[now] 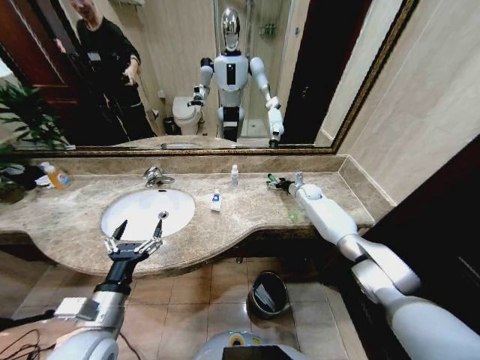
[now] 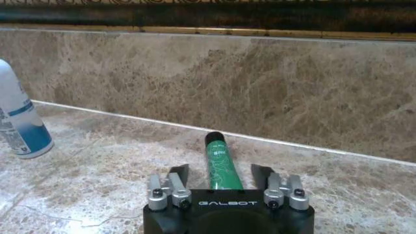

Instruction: Pick up the trash from the sink and place it in the trash bin.

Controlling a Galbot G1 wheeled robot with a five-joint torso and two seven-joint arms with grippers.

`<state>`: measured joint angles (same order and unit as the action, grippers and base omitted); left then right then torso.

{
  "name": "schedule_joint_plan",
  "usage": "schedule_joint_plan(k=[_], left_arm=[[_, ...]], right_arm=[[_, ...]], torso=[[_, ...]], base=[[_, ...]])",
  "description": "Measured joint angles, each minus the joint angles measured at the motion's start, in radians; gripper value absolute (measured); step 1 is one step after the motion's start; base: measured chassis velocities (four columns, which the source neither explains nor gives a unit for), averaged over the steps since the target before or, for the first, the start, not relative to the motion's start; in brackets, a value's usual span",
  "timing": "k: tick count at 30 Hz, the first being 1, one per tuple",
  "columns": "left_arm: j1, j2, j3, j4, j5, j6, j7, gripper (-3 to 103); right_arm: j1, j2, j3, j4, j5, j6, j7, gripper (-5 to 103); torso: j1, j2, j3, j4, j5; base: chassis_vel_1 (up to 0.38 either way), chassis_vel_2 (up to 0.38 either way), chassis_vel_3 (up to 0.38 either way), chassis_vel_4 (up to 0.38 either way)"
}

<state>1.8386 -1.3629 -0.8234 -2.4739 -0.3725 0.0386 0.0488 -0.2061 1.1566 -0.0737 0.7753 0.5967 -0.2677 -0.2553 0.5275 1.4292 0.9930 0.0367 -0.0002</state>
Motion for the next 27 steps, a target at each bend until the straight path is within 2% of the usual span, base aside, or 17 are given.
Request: schedule_joint_plan(k=[1,4,6,7,9,14,19,22,23,26,27], left_arm=[[0.000,0.000,0.000,0.000,0.000,0.000,0.000,100],[0.000,0.000,0.000,0.000,0.000,0.000,0.000,100],[0.000,0.000,0.000,0.000,0.000,0.000,0.000,100],[0.000,0.000,0.000,0.000,0.000,0.000,0.000,100],[0.000,0.000,0.000,0.000,0.000,0.000,0.000,100],[0.000,0.000,0.000,0.000,0.000,0.000,0.000,100],[0.000,0.000,0.000,0.000,0.000,0.000,0.000,100],[0.000,0.000,0.000,0.000,0.000,0.000,0.000,100],[0.000,0.000,0.000,0.000,0.000,0.000,0.000,100],[0.000,0.000,0.000,0.000,0.000,0.000,0.000,100],[0.000,0.000,0.000,0.000,0.000,0.000,0.000,100]], right_arm=[[0.000,0.000,0.000,0.000,0.000,0.000,0.000,68],[-0.005,0.004,-0.002,0.006,0.004,0.001,0.003,51],[-0.008,0.003,-0.005,0.010,0.004,0.001,0.004,51],[-0.012,0.001,-0.012,0.021,0.004,0.001,0.008,41],[-0.015,-0.002,-0.018,0.029,0.004,0.001,0.011,41],[-0.043,-0.035,-0.041,0.125,0.028,-0.016,0.050,16],[-0.094,-0.085,-0.025,0.280,0.051,-0.038,0.075,10],[-0.175,-0.133,0.021,0.444,0.085,-0.061,0.089,10],[-0.175,-0.133,0.021,0.444,0.085,-0.061,0.089,10],[-0.295,-0.199,0.106,0.618,0.111,-0.067,0.071,10],[-0.295,-0.199,0.106,0.618,0.111,-0.067,0.071,10]], torso=[[0.000,0.000,0.000,0.0000,0.0000],[0.000,0.000,0.000,0.0000,0.0000],[0.000,0.000,0.000,0.0000,-0.0001],[0.000,0.000,0.000,0.0000,0.0000],[0.000,0.000,0.000,0.0000,0.0000],[0.000,0.000,0.000,0.0002,0.0004],[0.000,0.000,0.000,0.0001,0.0002],[0.000,0.000,0.000,0.0002,0.0003],[0.000,0.000,0.000,0.0002,0.0003],[0.000,0.000,0.000,0.0000,0.0005],[0.000,0.000,0.000,0.0000,0.0005]], base=[[0.000,0.000,0.000,0.000],[0.000,0.000,0.000,0.000],[0.000,0.000,0.000,0.000],[0.000,0.000,0.000,0.000],[0.000,0.000,0.000,0.000],[0.000,0.000,0.000,0.000],[0.000,0.000,0.000,0.000],[0.000,0.000,0.000,0.000],[0.000,0.000,0.000,0.000],[0.000,0.000,0.000,0.000],[0.000,0.000,0.000,0.000]])
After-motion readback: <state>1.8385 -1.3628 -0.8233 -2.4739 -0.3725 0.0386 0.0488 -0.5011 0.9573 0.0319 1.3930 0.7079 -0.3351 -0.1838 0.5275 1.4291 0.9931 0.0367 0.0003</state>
